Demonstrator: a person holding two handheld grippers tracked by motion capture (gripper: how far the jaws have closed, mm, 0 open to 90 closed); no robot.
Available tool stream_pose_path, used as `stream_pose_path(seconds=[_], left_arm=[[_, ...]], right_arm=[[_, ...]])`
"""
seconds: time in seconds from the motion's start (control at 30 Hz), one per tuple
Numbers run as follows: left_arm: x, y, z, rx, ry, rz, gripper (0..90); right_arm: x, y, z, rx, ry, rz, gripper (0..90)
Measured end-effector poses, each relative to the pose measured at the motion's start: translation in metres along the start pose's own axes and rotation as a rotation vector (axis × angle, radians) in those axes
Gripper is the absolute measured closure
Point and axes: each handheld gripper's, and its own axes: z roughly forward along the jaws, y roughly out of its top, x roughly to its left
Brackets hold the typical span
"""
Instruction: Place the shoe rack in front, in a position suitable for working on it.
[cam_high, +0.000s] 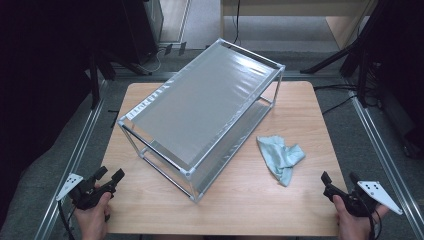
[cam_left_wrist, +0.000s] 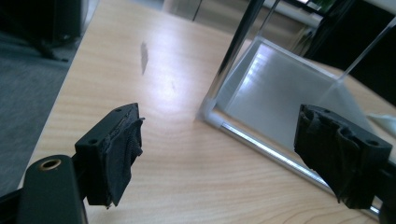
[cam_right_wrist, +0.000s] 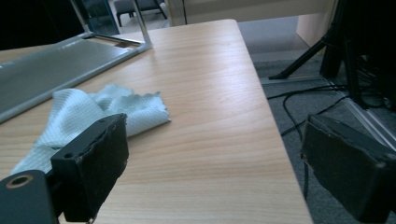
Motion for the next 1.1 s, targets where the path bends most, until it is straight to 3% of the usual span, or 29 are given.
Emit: stream_pose_path(seconds=[0.13, 0.27, 0.37, 0.4, 0.43, 0.47, 0.53, 0.57, 0.6, 0.77, 0.97, 1.1], left_arm=[[-0.003, 0.002, 0.000, 0.009, 0.002, 0.024, 15.0], [-0.005, 0.003, -0.002, -0.006, 0.003, 0.034, 15.0], [-0.008, 0.003, -0.001, -0.002, 0.003, 0.053, 15.0], [-0.008, 0.003, -0.001, -0.003, 0.003, 0.057, 15.0], [-0.009, 0.005, -0.001, -0.005, -0.004, 0.062, 15.0], [-0.013, 0.007, -0.002, -0.016, -0.017, 0.064, 15.0], [-0.016, 0.009, -0.003, -0.019, -0.023, 0.086, 15.4], [-0.016, 0.009, -0.003, -0.019, -0.023, 0.086, 15.4], [-0.018, 0.009, -0.003, -0.016, -0.026, 0.092, 15.4], [-0.023, 0.008, -0.002, -0.018, -0.045, 0.097, 15.4], [-0.029, 0.008, 0.001, -0.017, -0.059, 0.105, 15.4], [-0.035, 0.007, 0.003, -0.012, -0.070, 0.120, 15.4]], right_arm=[[0.009, 0.003, 0.001, 0.002, 0.019, -0.035, 7.8], [0.029, 0.011, 0.001, -0.015, 0.075, -0.063, 7.8], [0.038, 0.014, -0.001, -0.028, 0.094, -0.059, 7.8], [0.049, 0.017, -0.002, -0.039, 0.119, -0.052, 7.8], [0.049, 0.017, -0.002, -0.039, 0.119, -0.052, 7.8], [0.063, 0.020, -0.003, -0.044, 0.147, -0.068, 7.8], [0.078, 0.021, -0.002, -0.042, 0.177, -0.094, 7.8], [0.078, 0.021, -0.002, -0.042, 0.177, -0.094, 7.8], [0.091, 0.021, -0.002, -0.040, 0.204, -0.113, 7.8], [0.115, 0.020, -0.001, -0.034, 0.255, -0.126, 7.8], [0.131, 0.018, 0.001, -0.019, 0.279, -0.138, 7.8], [0.142, 0.018, 0.000, -0.017, 0.293, -0.114, 7.7]])
